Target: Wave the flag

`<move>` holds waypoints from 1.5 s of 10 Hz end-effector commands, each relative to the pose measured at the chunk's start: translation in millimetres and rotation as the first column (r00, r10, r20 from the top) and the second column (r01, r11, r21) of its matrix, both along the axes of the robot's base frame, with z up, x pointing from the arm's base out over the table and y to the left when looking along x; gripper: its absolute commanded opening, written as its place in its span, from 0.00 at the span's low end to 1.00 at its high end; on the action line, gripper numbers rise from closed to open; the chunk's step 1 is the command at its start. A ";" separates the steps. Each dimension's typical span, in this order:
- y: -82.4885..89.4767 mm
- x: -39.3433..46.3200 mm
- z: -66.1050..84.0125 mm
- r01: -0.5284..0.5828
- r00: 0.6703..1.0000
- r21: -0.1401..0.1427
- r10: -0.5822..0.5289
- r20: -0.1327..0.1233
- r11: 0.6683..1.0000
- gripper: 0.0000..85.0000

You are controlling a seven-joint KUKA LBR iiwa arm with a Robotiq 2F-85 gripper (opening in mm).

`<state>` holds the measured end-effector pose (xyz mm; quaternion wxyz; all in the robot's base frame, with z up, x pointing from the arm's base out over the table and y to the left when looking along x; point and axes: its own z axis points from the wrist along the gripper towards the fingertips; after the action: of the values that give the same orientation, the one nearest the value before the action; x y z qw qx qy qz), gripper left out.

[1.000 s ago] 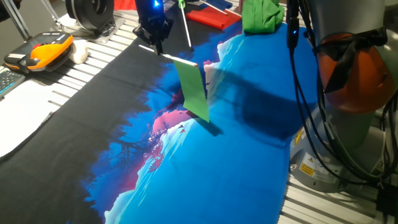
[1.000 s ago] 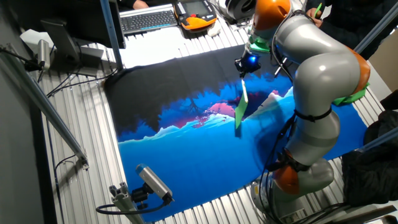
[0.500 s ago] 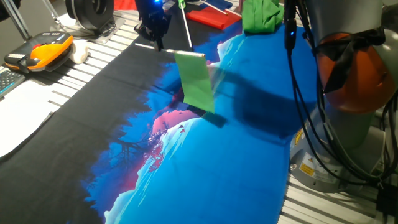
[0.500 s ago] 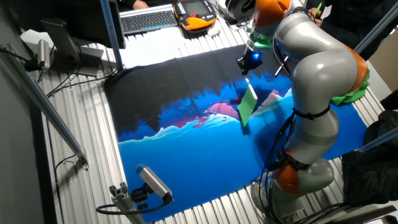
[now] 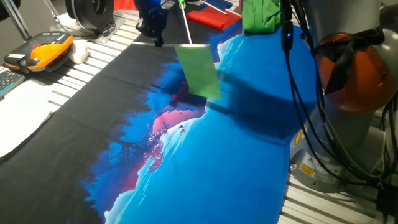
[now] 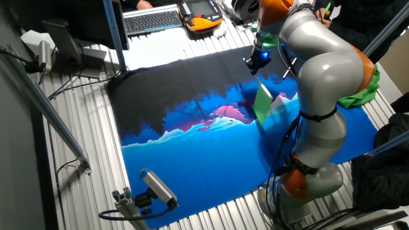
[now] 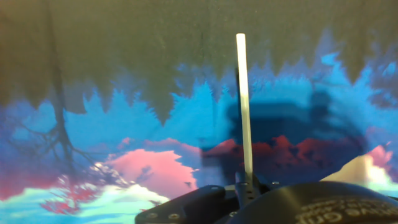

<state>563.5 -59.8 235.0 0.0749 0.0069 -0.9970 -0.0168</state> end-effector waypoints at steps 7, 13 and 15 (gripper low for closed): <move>-13.0 14.7 -5.1 -0.166 0.986 -0.036 0.167 0.010 0.985 0.00; 51.7 -9.3 -25.4 0.082 0.996 -0.060 -0.080 0.037 0.995 0.00; 49.8 -9.8 -24.9 0.092 0.996 -0.048 -0.091 0.014 0.995 0.00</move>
<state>554.0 -10.0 210.4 0.0684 -0.0392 -0.9969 0.0047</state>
